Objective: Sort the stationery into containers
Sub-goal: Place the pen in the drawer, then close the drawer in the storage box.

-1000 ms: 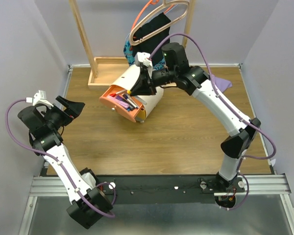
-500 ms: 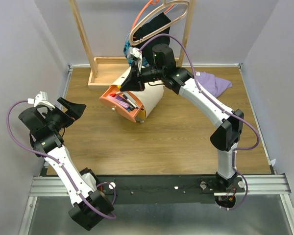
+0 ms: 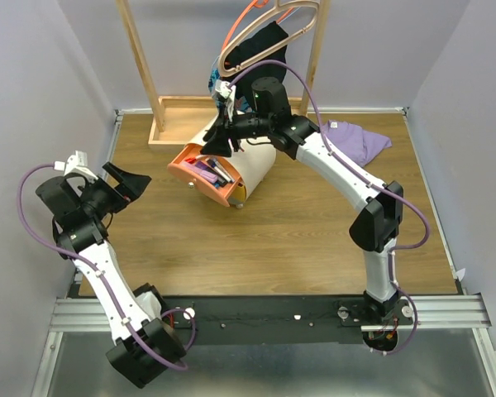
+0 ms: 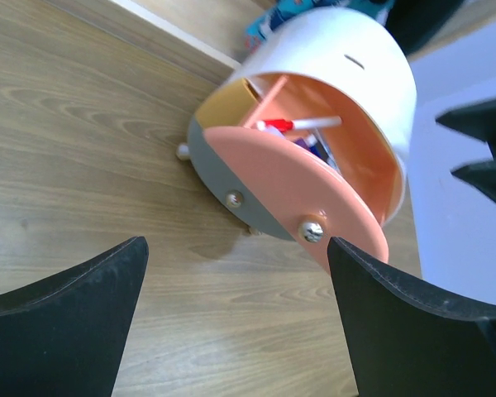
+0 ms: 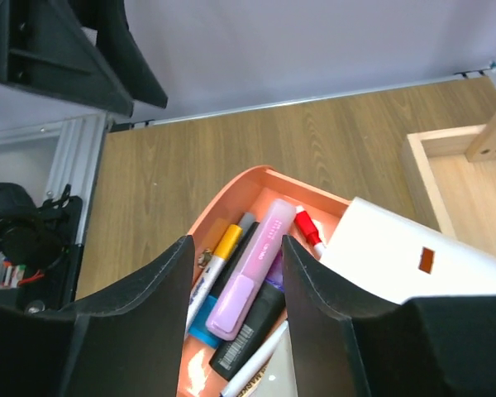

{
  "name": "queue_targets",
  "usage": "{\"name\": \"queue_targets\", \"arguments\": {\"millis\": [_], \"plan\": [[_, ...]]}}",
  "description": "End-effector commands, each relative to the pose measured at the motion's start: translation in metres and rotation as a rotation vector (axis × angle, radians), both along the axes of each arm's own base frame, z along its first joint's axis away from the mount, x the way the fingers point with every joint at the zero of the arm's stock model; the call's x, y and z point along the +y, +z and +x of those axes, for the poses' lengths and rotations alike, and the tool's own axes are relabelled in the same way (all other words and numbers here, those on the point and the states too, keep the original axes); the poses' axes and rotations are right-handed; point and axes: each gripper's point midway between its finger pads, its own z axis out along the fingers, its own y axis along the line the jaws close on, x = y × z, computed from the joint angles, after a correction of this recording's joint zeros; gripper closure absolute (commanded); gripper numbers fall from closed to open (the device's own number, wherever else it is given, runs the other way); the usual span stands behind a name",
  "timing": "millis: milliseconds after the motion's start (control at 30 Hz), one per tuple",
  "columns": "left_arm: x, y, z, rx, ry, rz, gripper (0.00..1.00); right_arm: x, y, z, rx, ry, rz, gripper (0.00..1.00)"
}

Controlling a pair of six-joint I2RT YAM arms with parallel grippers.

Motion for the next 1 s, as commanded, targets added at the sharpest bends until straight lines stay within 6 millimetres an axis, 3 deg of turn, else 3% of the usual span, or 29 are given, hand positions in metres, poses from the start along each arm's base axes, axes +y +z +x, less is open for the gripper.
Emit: {"name": "queue_targets", "arguments": {"millis": [0,100,133,233,267,300,333,400,433,800,967], "plan": [[-0.024,0.017,0.004,-0.069,-0.143,0.07,0.02,-0.006,0.046,0.02,-0.101,-0.142,0.08,0.46],[-0.041,0.017,0.007,-0.081,-0.22,0.081,0.05,-0.017,0.058,0.035,-0.166,-0.262,0.11,0.58],[-0.046,0.015,0.009,-0.082,-0.248,0.082,0.07,-0.02,0.049,0.042,-0.17,-0.3,0.093,0.7],[-0.056,0.016,0.013,-0.097,-0.314,0.061,0.26,-0.033,0.045,0.068,-0.198,-0.46,0.067,0.99],[-0.063,0.016,0.013,-0.102,-0.344,0.046,0.45,-0.038,0.039,0.078,-0.197,-0.515,0.048,0.99],[-0.066,0.02,0.014,-0.124,-0.372,0.042,0.54,-0.039,0.036,0.083,-0.2,-0.533,0.038,0.99],[-0.068,0.018,0.016,-0.118,-0.386,0.029,0.75,-0.042,0.033,0.088,-0.205,-0.548,0.03,0.99],[-0.076,0.019,0.017,-0.122,-0.419,0.025,0.95,-0.046,0.025,0.099,-0.209,-0.594,0.014,0.99],[-0.077,0.018,0.019,-0.116,-0.431,0.018,1.0,-0.049,0.022,0.104,-0.214,-0.609,0.004,0.99],[-0.117,0.005,0.021,-0.08,-0.616,0.011,1.0,-0.066,-0.032,0.137,-0.166,-0.717,-0.136,0.99],[-0.135,-0.004,0.024,-0.054,-0.683,-0.006,1.0,-0.068,-0.046,0.137,-0.152,-0.71,-0.165,0.99]]}}
